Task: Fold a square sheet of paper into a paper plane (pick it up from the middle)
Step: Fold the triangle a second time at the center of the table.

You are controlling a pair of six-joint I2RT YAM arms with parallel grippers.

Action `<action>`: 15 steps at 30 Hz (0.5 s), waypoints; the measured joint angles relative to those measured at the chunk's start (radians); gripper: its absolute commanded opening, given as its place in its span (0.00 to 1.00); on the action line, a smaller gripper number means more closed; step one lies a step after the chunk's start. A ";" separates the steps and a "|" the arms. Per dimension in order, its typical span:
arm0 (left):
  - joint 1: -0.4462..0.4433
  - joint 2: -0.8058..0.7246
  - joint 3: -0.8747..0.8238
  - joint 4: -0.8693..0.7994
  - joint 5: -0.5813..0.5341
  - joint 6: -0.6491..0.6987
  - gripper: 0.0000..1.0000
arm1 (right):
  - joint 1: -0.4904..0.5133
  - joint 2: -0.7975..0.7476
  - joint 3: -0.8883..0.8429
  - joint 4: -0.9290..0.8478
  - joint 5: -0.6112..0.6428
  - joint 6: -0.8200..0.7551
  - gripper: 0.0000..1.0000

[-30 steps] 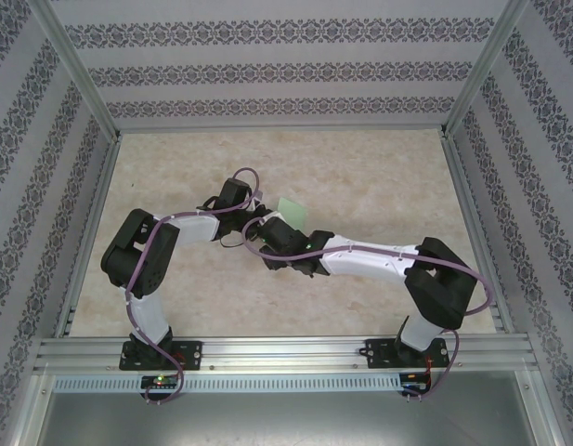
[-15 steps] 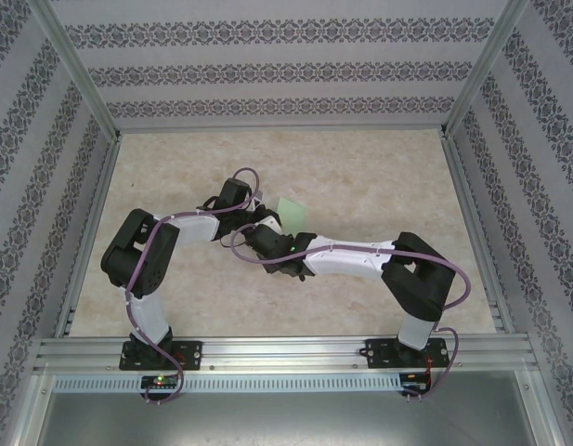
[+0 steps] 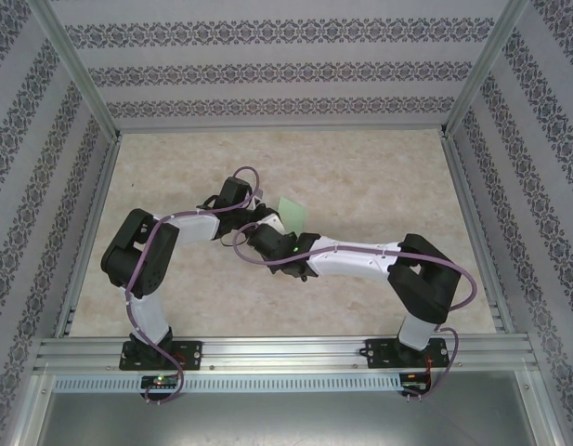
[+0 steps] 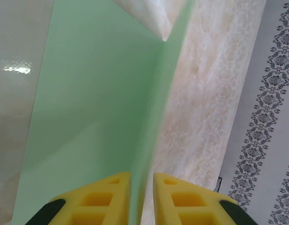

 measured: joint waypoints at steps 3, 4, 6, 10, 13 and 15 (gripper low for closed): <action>0.000 0.000 0.000 -0.008 0.000 0.000 0.21 | -0.014 -0.016 -0.010 0.005 -0.021 0.000 0.00; 0.000 0.000 0.000 -0.010 0.000 0.000 0.21 | -0.022 -0.020 -0.013 0.008 -0.035 0.000 0.00; 0.000 0.000 0.000 -0.015 0.000 0.000 0.23 | -0.039 -0.022 -0.014 0.012 -0.069 -0.002 0.00; 0.000 0.000 0.006 -0.041 -0.011 0.012 0.33 | -0.082 -0.024 -0.024 0.025 -0.180 -0.008 0.00; 0.000 -0.010 0.014 -0.091 -0.047 0.037 0.45 | -0.118 -0.024 -0.026 0.028 -0.278 -0.013 0.00; 0.001 -0.031 0.016 -0.130 -0.082 0.053 0.50 | -0.136 -0.024 -0.026 0.030 -0.327 -0.017 0.00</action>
